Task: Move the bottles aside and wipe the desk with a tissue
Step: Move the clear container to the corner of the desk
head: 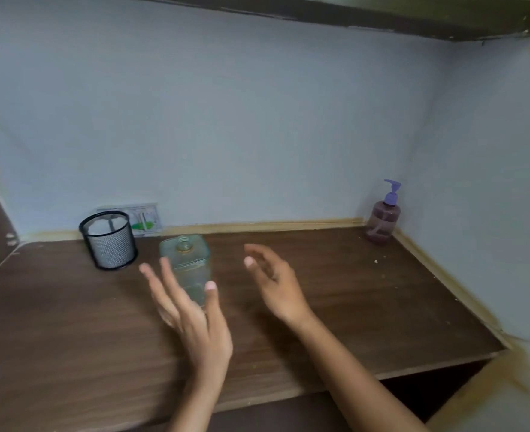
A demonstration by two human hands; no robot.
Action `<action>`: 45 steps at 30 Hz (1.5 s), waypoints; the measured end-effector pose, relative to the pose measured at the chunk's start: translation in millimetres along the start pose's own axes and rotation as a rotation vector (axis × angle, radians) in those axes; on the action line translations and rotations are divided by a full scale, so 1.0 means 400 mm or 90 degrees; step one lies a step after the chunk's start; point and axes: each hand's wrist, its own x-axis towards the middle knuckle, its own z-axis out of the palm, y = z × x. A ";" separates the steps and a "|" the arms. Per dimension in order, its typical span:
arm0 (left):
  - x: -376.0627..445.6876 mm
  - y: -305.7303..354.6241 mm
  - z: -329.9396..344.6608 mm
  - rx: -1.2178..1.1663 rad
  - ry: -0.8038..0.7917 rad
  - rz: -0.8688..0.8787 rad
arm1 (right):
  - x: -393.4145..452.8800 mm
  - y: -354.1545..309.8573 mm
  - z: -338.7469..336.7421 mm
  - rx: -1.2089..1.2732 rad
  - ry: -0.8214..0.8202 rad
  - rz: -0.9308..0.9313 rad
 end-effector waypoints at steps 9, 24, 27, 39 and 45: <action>0.012 -0.036 0.009 -0.187 -0.144 -0.205 | -0.047 -0.026 0.102 0.072 -0.058 0.056; -0.139 0.202 0.349 -0.339 -0.707 -0.277 | -0.106 0.057 -0.353 -0.061 0.371 0.038; -0.177 0.249 0.408 -0.300 -0.838 -0.259 | -0.120 0.093 -0.440 -0.132 0.450 0.067; -0.279 0.317 0.538 -0.244 -0.944 -0.214 | -0.139 0.169 -0.605 -0.229 0.511 0.139; -0.278 0.310 0.536 -0.230 -0.956 -0.191 | -0.136 0.171 -0.577 -0.228 0.518 0.142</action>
